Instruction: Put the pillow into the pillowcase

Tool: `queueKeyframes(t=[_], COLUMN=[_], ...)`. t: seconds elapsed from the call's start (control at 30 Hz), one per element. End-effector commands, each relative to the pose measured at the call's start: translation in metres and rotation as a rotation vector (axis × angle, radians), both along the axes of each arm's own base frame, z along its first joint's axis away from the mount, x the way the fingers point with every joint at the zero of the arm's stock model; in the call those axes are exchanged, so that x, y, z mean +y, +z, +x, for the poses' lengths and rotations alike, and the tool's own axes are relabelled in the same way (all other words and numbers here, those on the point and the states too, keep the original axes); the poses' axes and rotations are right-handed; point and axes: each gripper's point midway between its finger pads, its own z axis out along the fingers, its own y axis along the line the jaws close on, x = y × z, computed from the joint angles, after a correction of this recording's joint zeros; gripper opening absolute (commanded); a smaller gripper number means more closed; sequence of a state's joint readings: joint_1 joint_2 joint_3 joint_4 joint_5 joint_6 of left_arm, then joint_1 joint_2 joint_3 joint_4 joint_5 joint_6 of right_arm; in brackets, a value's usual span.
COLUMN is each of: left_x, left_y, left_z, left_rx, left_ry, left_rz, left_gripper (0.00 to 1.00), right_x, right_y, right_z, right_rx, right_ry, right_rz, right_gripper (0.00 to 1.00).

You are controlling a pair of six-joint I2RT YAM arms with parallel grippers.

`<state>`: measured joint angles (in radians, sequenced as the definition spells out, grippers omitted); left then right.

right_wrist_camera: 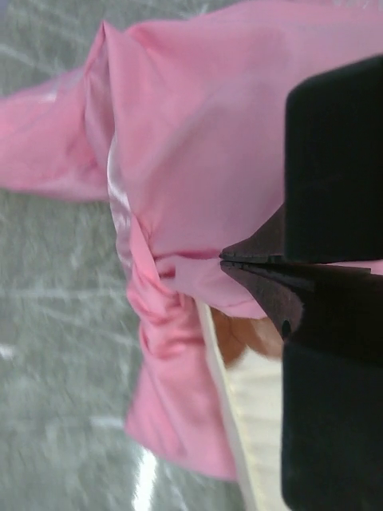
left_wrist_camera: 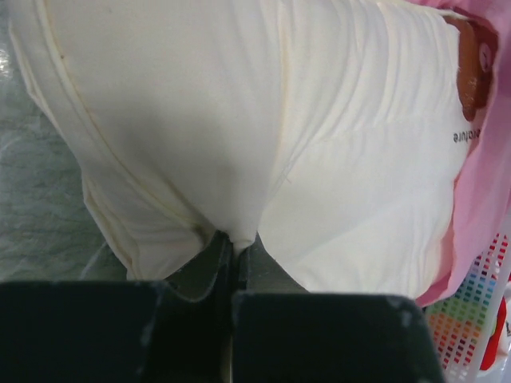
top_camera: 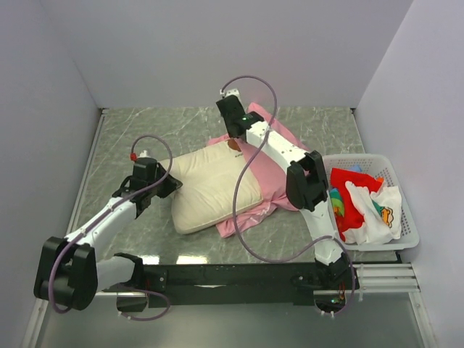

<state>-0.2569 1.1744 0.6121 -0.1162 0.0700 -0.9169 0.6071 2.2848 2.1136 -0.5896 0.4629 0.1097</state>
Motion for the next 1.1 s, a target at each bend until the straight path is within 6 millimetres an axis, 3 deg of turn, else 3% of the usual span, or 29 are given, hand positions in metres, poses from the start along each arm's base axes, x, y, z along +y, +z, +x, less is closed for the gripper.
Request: queueKeyframes(t=[0.0,0.03,0.07,0.1,0.13,0.17,0.2,0.23,0.27,0.33,0.47,0.57,0.67,0.77,0.8,0.87,0.9,0.93,0.97,1.0,1.03,1.07], left_x=[-0.038,-0.04,-0.042,-0.053,-0.048,-0.051,-0.051,-0.042,-0.039,-0.03,-0.003,-0.008,-0.007,-0.003,-0.004,-0.005,-0.005,-0.005,-0.004,-0.003,-0.003,0.0], left_y=[0.058,0.07,0.079,0.091,0.108,0.119,0.123,0.134,0.133,0.133,0.119,0.118,0.106,0.072,0.066,0.052,0.044,0.039,0.035,0.03,0.028,0.025], left_z=[0.0,-0.002,-0.003,-0.009,-0.01,-0.014,-0.016,-0.015,-0.015,-0.012,-0.004,0.002,0.003,-0.001,-0.003,-0.005,-0.006,-0.007,-0.008,-0.01,-0.011,-0.013], left_rx=[-0.228,-0.271,-0.304,-0.341,-0.402,-0.436,-0.456,-0.485,-0.482,-0.468,-0.367,-0.336,-0.307,-0.236,-0.221,-0.202,-0.181,-0.168,-0.154,-0.138,-0.132,-0.116], left_ry=[-0.171,-0.18,-0.182,-0.212,-0.17,-0.17,-0.154,-0.094,-0.075,-0.013,0.148,0.146,0.161,0.173,0.163,0.159,0.158,0.157,0.156,0.151,0.149,0.149], left_rz=[-0.073,-0.063,-0.052,-0.051,-0.037,-0.05,-0.054,-0.064,-0.068,-0.053,0.004,-0.022,-0.018,-0.006,-0.018,-0.024,-0.016,-0.007,0.004,0.02,0.026,0.042], left_gripper=[0.01,0.01,0.01,0.01,0.01,0.01,0.01,0.01,0.01,0.01,0.01,0.01,0.01,0.01,0.01,0.09,0.14,0.16,0.2,0.29,0.38,0.47], right_x=[0.071,0.08,0.092,0.118,0.121,0.131,0.137,0.141,0.142,0.134,0.118,0.107,0.095,0.078,0.069,0.054,0.043,0.032,0.016,0.0,-0.007,-0.023], right_y=[0.082,0.115,0.133,0.147,0.18,0.197,0.198,0.213,0.215,0.21,0.163,0.116,0.085,0.071,0.068,0.062,0.064,0.094,0.07,0.096,0.099,0.076], right_z=[-0.045,-0.06,-0.074,-0.103,-0.123,-0.137,-0.151,-0.166,-0.171,-0.168,-0.149,-0.136,-0.123,-0.103,-0.099,-0.103,-0.105,-0.109,-0.122,-0.133,-0.139,-0.154], right_rx=[-0.077,-0.114,-0.135,-0.152,-0.202,-0.238,-0.237,-0.258,-0.255,-0.252,-0.15,-0.103,-0.047,-0.017,-0.019,-0.015,-0.036,-0.106,-0.075,-0.129,-0.151,-0.119], right_ry=[0.216,0.254,0.296,0.363,0.394,0.43,0.46,0.482,0.479,0.444,0.374,0.324,0.268,0.205,0.167,0.109,0.068,0.045,0.007,-0.014,-0.049,-0.071], right_rz=[0.154,0.202,0.236,0.253,0.287,0.318,0.328,0.357,0.373,0.364,0.317,0.259,0.246,0.228,0.196,0.16,0.15,0.21,0.201,0.261,0.315,0.291], right_gripper=[0.0,0.0,0.0,0.0,0.0,0.0,0.0,0.0,0.0,0.0,0.0,0.0,0.02,0.24,0.37,0.51,0.63,0.69,0.75,0.84,0.88,0.9])
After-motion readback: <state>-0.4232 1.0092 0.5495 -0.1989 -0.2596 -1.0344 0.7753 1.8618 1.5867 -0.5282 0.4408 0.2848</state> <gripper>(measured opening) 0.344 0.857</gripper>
